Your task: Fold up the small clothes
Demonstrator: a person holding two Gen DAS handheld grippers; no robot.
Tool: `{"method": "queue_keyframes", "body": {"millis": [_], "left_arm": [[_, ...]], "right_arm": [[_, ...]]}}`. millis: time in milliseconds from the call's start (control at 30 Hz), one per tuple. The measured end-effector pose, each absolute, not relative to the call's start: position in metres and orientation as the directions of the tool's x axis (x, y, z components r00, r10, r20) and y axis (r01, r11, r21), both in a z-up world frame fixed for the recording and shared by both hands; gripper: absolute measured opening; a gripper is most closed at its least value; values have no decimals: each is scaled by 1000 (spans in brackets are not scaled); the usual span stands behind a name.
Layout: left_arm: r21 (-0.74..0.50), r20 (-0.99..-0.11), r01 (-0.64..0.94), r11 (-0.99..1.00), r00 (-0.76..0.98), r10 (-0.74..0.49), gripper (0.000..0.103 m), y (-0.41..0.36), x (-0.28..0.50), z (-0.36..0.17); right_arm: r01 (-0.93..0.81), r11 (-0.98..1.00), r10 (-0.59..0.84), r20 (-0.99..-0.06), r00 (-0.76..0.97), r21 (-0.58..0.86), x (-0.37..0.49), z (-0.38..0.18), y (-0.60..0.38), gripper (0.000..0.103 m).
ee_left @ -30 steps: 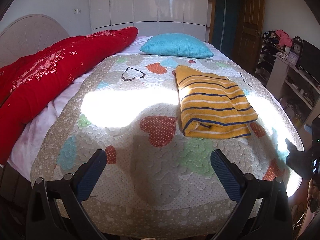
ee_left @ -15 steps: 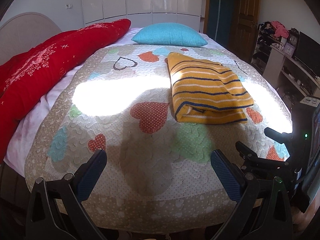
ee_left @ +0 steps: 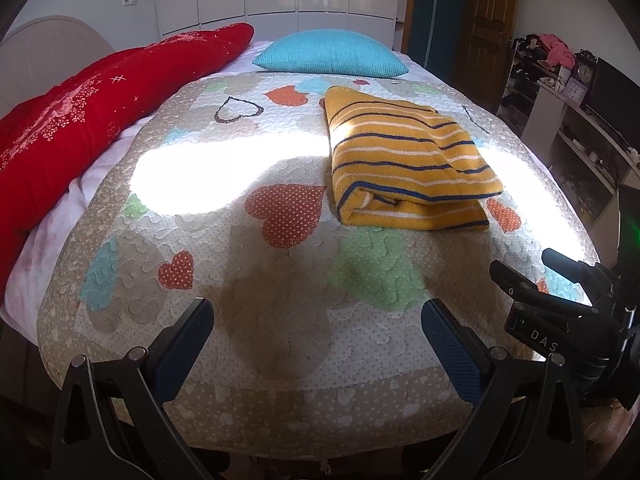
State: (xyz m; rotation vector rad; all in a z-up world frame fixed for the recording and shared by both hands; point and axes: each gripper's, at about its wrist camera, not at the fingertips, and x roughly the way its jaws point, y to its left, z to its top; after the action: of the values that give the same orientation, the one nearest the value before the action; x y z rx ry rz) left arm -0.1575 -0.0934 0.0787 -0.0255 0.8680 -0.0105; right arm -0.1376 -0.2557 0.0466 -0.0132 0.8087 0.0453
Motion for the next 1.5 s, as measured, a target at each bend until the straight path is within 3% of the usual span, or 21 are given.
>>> {"method": "queue_keyframes", "body": {"millis": [233, 367, 433, 500, 600, 867, 1200, 1500], "left_arm": [[-32, -774, -2, 999, 632, -24, 103, -93, -157, 74], [-43, -790, 0, 999, 613, -35, 103, -93, -154, 67], [-43, -794, -2, 999, 607, -34, 103, -92, -153, 64], [-43, -798, -5, 999, 602, -31, 103, -90, -151, 62], [-39, -800, -21, 999, 599, -19, 103, -86, -149, 61], [-34, -818, -61, 998, 575, 8, 103, -70, -136, 55], [-96, -831, -21, 995, 553, -69, 103, -73, -114, 44], [-34, -790, 4, 999, 612, -29, 103, -79, -74, 77]], "right_arm": [[-54, 997, 77, -711, 699, 55, -132, 50, -258, 84], [-82, 989, 144, -651, 746, 124, -98, 71, -268, 84], [-84, 986, 158, -626, 764, 146, -68, 81, -273, 76], [-90, 982, 176, -627, 759, 168, -31, 86, -276, 56], [-95, 961, 247, -651, 718, 260, 30, 81, -278, 42], [-17, 908, 342, -719, 605, 418, 128, 34, -294, 36], [-46, 892, 388, -709, 589, 450, 68, 22, -312, 37], [-47, 873, 408, -672, 618, 486, 23, 13, -329, 38]]}}
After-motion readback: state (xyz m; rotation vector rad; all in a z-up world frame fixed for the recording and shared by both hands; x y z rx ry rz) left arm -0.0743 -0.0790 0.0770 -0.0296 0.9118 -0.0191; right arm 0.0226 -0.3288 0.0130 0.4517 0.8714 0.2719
